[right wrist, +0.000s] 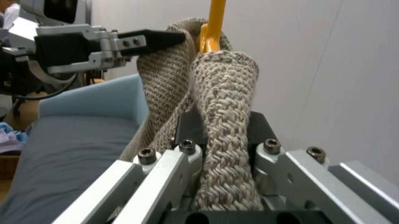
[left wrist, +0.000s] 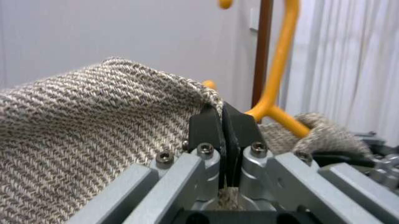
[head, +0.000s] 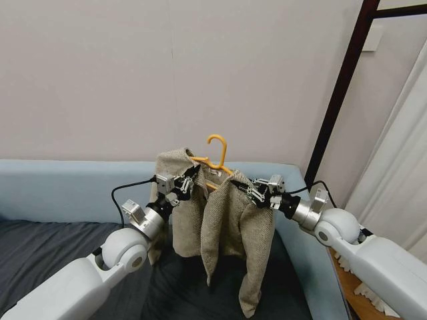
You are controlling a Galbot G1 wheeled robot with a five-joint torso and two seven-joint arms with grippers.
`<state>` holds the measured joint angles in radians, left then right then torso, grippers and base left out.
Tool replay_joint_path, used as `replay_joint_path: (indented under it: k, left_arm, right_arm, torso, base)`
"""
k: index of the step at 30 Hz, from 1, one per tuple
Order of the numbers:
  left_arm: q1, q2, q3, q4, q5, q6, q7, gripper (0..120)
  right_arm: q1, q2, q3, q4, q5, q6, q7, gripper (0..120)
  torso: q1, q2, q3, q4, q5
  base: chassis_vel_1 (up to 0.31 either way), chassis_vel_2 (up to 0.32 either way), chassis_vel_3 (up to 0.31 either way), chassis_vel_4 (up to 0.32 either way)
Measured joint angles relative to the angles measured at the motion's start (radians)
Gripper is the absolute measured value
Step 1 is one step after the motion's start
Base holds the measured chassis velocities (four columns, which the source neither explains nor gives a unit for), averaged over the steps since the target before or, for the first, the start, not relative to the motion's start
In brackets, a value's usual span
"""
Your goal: Pick up the clothes from the sofa and hang them on the clothes hanger.
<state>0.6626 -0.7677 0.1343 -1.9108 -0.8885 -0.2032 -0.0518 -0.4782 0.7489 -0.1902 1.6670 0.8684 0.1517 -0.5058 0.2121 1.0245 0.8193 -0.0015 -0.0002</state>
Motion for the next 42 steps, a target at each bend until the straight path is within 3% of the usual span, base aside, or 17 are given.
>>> replay_joint_path:
  k: [13,23,33,42]
  left_arm:
    - [0.016,0.001,-0.028,-0.014,-0.033,-0.097,0.122,0]
    - [0.148,0.034,-0.084,0.016,0.068,-0.044,0.153,0]
    - [0.201,0.040,-0.119,0.019,0.119,-0.018,0.116,0]
    - [0.202,0.043,-0.138,0.017,0.155,0.009,-0.011,0]
  right_arm:
    - [-0.020,0.007,-0.022,-0.019,-0.011,-0.012,0.017,10]
    - [-0.015,0.008,-0.046,0.026,0.147,-0.026,0.063,10]
    - [-0.018,-0.002,-0.050,0.058,0.213,-0.027,0.107,10]
    - [-0.030,-0.017,-0.036,0.075,0.179,-0.029,0.148,10]
  torso:
    - [0.000,0.000,0.000,-0.0002,0.0002]
    - [0.000,0.000,0.000,0.0002,0.0000]
    - [0.000,0.000,0.000,0.0000,0.0001]
    - [0.000,0.000,0.000,-0.0001,0.0000]
  base:
    - [0.000,0.000,0.000,0.000]
    - [0.000,0.000,0.000,0.000]
    - [0.000,0.000,0.000,0.000]
    - [0.000,0.000,0.000,0.000]
